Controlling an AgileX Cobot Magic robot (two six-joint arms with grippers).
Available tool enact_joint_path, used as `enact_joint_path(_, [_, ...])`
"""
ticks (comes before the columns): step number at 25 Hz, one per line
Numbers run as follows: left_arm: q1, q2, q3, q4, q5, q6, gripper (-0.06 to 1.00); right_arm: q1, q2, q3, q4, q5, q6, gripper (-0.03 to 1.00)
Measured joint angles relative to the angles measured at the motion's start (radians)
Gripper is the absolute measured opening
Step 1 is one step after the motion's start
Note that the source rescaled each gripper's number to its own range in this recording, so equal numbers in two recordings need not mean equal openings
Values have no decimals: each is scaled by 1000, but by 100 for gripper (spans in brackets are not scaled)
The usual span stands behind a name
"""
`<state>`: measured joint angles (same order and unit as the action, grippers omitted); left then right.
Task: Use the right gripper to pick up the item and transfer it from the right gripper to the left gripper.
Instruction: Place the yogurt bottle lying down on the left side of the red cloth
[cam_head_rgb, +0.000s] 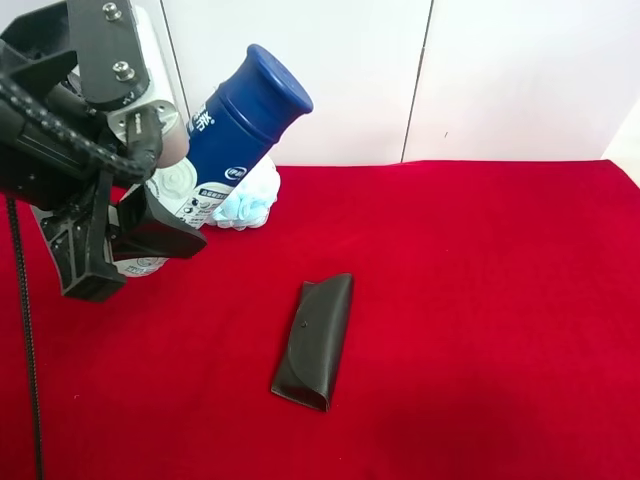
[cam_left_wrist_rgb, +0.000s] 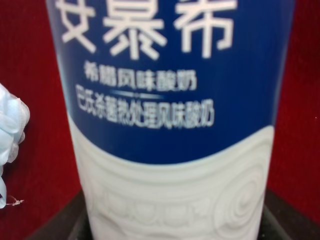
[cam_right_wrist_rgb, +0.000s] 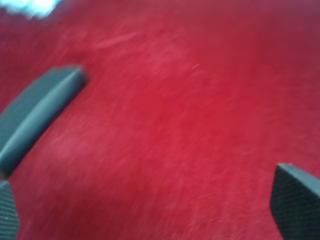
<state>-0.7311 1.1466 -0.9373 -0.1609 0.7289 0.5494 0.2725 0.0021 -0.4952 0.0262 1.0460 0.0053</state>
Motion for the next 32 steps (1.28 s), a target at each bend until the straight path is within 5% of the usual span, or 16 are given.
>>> enact_joint_path(9, [23,33,0,56,5,-167,12,-86,-4,0,1,0,0,100])
enact_joint_path(20, [406,108,41,57,18,-216,12,-86,-4,0,1,0,0,100])
enact_joint_path(25, [588,108,158,-15,-72,-216,12,-86,-4,0,1,0,0,100])
enact_joint_path(32, [722,192,220,-93,-139,-216,12,-86,-4,0,1,1,0,100])
